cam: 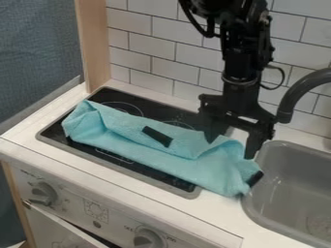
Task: Unfold the cloth from left to right
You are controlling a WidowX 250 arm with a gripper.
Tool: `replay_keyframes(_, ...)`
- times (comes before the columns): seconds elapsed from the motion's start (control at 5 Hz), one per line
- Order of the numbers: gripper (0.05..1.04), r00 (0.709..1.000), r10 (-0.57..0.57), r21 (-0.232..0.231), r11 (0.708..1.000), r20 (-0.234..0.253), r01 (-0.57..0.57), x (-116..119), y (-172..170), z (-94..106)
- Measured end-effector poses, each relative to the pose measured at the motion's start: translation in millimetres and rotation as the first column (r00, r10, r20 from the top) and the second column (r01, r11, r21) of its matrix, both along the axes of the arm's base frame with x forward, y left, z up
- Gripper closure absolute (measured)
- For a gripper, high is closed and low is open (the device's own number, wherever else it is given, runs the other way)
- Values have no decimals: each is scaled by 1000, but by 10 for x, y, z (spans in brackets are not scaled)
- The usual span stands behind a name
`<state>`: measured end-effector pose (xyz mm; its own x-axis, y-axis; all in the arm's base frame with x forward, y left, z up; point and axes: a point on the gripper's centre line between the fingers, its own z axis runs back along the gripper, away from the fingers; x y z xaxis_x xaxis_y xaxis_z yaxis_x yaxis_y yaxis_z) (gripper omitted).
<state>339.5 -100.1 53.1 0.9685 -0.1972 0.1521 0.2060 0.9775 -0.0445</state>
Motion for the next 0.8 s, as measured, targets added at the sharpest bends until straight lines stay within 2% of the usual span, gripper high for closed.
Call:
replay_keyframes(0.4, 84, 1000, 9, 11, 1000, 30, -10, -42, 86, 271)
replay_keyframes(0.6, 84, 1000, -19, 103, 995, 10, 18, -34, 196, 369)
replay_keyframes(0.8, 85, 1000, -21, 105, 994, 6, 20, -40, 195, 372)
